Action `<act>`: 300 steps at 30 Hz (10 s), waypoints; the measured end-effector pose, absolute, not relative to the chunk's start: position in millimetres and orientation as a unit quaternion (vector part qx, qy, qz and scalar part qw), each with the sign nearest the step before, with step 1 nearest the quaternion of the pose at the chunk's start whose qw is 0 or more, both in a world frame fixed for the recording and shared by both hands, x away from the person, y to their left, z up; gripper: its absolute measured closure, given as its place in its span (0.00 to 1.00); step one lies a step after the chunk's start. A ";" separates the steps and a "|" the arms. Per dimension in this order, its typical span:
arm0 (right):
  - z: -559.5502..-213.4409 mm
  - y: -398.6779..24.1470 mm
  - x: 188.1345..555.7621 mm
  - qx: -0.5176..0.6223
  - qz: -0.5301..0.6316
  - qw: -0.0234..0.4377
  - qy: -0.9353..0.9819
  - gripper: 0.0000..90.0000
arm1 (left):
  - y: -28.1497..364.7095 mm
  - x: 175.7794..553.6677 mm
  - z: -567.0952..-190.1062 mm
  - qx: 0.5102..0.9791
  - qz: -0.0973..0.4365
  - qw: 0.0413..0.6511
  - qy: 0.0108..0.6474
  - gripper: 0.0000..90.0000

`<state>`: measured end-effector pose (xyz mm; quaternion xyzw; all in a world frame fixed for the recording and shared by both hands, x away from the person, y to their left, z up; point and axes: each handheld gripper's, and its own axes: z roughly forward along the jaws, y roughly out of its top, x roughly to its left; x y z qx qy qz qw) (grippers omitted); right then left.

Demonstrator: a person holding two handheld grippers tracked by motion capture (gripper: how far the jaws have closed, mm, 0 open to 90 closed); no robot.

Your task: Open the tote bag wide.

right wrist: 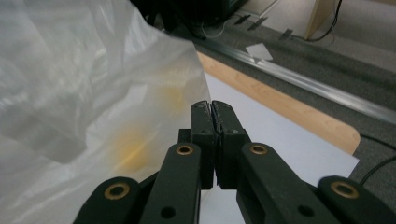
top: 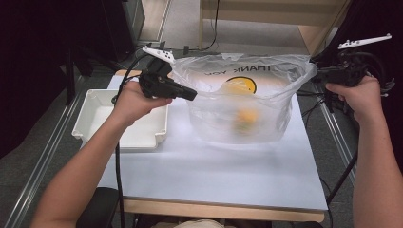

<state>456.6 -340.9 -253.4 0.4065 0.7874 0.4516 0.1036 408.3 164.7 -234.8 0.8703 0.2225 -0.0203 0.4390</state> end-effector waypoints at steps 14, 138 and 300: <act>-206.9 -337.1 471.4 0.410 0.456 0.124 0.780 0.99 | 151.7 449.4 -206.5 0.870 -0.017 0.439 0.225 1.00; -359.2 -284.2 427.3 0.399 0.347 0.091 0.844 0.99 | 87.7 501.9 -367.1 0.874 -0.038 0.366 0.318 0.96; -435.9 -331.5 380.3 0.553 0.377 0.139 0.730 0.95 | 94.5 490.2 -410.9 0.796 0.081 0.394 0.451 0.85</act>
